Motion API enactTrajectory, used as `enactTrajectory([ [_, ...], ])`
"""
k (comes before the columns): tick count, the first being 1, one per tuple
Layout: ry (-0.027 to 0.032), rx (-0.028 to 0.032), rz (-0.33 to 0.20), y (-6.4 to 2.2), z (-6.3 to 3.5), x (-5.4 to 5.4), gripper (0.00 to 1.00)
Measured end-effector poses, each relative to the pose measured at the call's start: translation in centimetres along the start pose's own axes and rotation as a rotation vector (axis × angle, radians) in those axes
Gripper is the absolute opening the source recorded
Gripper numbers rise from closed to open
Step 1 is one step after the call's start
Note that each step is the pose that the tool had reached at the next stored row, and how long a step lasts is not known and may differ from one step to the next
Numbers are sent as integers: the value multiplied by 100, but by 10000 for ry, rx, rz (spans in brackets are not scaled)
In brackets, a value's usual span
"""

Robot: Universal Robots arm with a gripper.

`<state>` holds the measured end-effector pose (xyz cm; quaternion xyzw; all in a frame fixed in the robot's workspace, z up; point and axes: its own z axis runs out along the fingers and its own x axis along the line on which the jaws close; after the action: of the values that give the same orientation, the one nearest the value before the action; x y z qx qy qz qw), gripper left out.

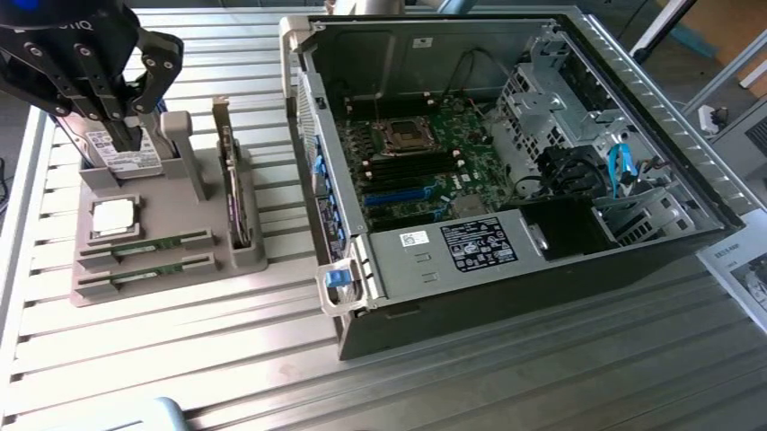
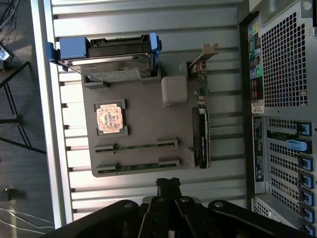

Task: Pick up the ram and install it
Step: 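Pick up the ram and move it above insertion slot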

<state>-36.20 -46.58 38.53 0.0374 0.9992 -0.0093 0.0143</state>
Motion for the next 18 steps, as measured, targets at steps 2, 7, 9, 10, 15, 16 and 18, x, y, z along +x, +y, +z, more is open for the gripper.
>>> enactTrajectory([
  [2, 0, 0, 0, 0, 0, 0, 13],
  [7, 0, 0, 0, 0, 0, 0, 13],
  [9, 0, -1, -25, 0, 0, 0, 13],
  [10, -1, -1, -48, 0, 0, 0, 13],
  [15, -10, -17, -605, 0, 0, 0, 13],
  [16, -13, -22, -768, 0, 0, 0, 13],
  [18, -18, -30, -1035, 0, 0, 0, 13],
])
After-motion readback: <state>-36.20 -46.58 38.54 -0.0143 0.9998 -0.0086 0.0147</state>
